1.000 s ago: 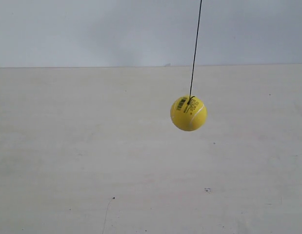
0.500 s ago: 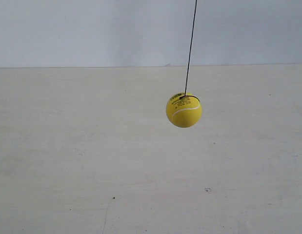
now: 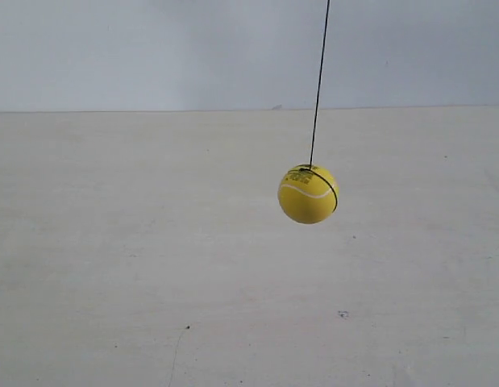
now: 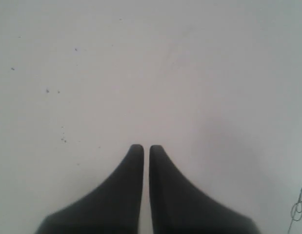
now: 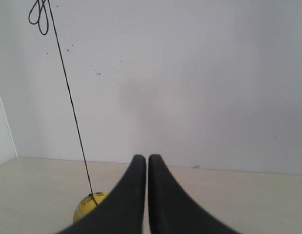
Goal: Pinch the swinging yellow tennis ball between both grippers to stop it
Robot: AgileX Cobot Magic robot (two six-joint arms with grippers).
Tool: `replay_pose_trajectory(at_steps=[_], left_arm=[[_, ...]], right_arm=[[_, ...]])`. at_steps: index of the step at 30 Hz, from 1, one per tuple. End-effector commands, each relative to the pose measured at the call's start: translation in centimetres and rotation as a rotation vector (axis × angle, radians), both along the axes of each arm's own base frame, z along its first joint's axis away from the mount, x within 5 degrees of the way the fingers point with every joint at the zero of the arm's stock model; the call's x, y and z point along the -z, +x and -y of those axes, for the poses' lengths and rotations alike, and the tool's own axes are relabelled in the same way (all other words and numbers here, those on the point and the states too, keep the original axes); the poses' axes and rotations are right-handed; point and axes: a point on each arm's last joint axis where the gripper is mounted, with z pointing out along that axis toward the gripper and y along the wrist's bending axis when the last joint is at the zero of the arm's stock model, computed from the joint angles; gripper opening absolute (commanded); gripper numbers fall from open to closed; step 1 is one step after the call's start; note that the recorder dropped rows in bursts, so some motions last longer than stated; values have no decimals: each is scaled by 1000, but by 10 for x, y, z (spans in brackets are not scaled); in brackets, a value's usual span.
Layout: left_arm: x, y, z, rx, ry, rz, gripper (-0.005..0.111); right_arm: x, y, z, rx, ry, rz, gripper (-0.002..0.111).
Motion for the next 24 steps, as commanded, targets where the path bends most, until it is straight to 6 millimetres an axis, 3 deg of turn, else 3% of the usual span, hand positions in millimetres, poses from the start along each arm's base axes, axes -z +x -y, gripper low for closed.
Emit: replay_pose_trajectory(at_steps=[1,4,7,11,16,24], left_arm=[[10,5,-9,-84,-15,-106,5],[20,9,-17,-189,47,-219,5],[35,12,-17,-298,375,-379,5],[50,13,-17,-306,576,-531,5],[68,11,-18,-274,648,-721,5],[67,11,-19,-295,602,-727,5]], right_arm=[[0,-1,0,-3,1,8,0],[0,-1,0,-3,1,8,0],[0,-1,0,-3,1,8,0],[0,-1,0,-3,1,8,0],[0,-1,0,-3,1,8,0],[0,-1,0,-2,0,5,0]])
